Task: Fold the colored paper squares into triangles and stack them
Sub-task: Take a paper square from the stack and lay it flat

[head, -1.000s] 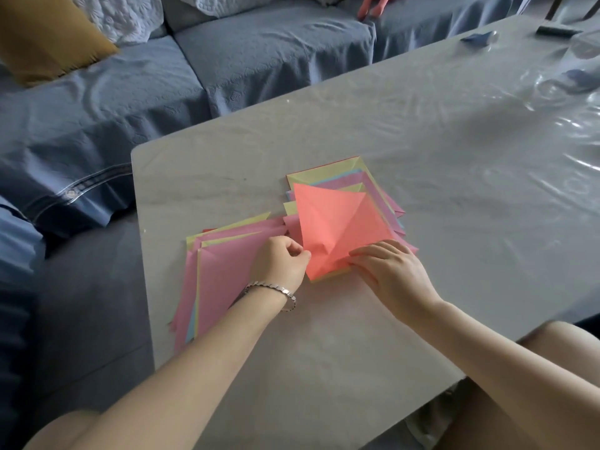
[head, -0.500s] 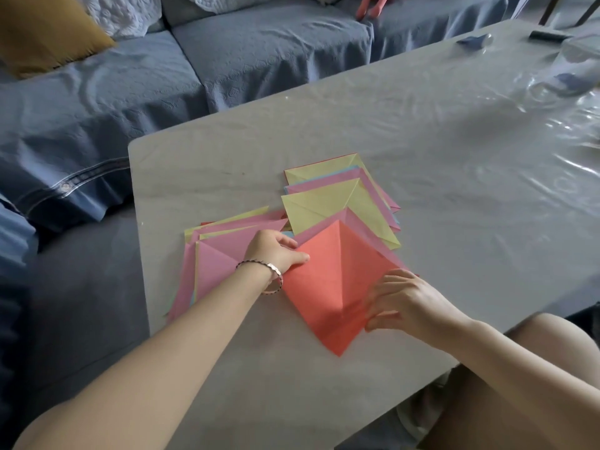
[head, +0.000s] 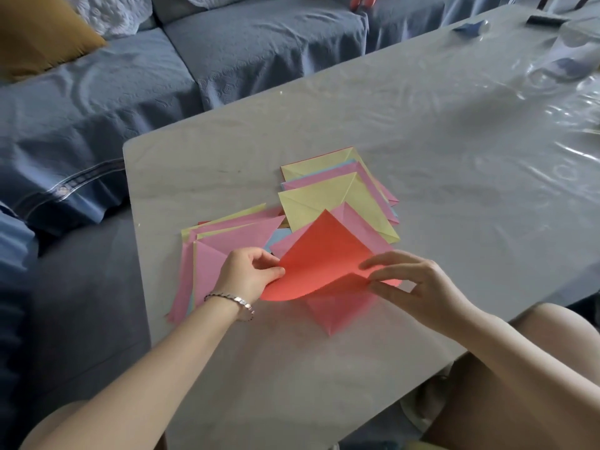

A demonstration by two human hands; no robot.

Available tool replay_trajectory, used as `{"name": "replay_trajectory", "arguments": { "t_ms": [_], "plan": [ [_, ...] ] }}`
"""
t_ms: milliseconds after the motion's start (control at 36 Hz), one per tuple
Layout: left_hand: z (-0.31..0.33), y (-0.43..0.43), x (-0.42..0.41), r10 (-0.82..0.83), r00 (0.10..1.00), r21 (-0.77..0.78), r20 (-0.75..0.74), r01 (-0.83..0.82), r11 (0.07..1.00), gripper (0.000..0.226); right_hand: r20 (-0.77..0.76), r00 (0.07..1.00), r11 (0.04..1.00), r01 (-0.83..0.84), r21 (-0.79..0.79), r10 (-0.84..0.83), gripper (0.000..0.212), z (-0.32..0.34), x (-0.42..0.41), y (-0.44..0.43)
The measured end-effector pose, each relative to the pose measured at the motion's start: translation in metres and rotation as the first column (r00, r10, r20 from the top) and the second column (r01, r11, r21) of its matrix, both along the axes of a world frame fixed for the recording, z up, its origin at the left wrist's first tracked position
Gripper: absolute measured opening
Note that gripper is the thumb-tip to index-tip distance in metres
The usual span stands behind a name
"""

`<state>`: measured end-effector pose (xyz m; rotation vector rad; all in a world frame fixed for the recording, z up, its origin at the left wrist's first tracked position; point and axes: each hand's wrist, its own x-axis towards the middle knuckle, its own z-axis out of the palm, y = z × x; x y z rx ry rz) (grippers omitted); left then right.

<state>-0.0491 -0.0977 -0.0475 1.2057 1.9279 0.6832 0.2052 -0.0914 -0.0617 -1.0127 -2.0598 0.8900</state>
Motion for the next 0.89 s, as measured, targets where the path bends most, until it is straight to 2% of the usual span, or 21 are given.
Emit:
{"name": "replay_trajectory", "arguments": {
  "t_ms": [111,222,306,361,444,583,639,722,889],
  "plan": [
    [0.009,-0.010,-0.004,-0.029,0.997,0.057,0.069,0.025,0.998,0.022,-0.013,0.994,0.992,0.103,-0.077,-0.105,0.011,0.005,-0.007,0.006],
    [0.014,-0.020,-0.006,-0.060,0.983,0.085,0.176,0.046,0.995,0.032,-0.052,0.983,0.956,0.158,-0.249,-0.176,0.013,0.014,-0.013,0.010],
    [0.017,-0.027,-0.006,-0.071,0.966,0.041,0.248,0.063,0.997,0.030,-0.110,0.965,0.923,0.189,-0.335,-0.237,0.023,0.017,-0.016,0.009],
    [0.018,-0.030,-0.007,-0.093,0.961,0.002,0.261,0.096,0.995,0.029,-0.113,0.955,0.909,0.219,-0.354,-0.274,0.022,0.018,-0.017,0.007],
    [0.019,-0.030,-0.006,-0.150,0.964,0.008,0.221,0.152,0.988,0.019,-0.117,0.947,0.900,0.239,-0.364,-0.299,0.020,0.020,-0.019,0.003],
    [0.035,-0.025,0.011,-0.171,0.972,0.172,0.159,0.143,0.975,0.004,-0.148,0.928,0.887,0.264,-0.379,-0.340,0.019,0.027,-0.025,-0.002],
    [0.044,-0.024,0.023,-0.194,0.976,0.229,0.098,0.167,0.959,0.012,-0.146,0.930,0.891,0.265,-0.369,-0.337,0.018,0.031,-0.028,-0.004],
    [0.049,-0.024,0.039,-0.143,0.990,0.340,0.009,0.132,0.931,0.020,-0.146,0.932,0.900,0.268,-0.343,-0.333,0.019,0.036,-0.031,-0.008],
    [0.049,-0.028,0.054,-0.039,0.999,0.473,0.009,0.030,0.881,0.016,-0.178,0.915,0.901,0.293,-0.320,-0.361,0.020,0.043,-0.032,-0.012]
  ]
}}
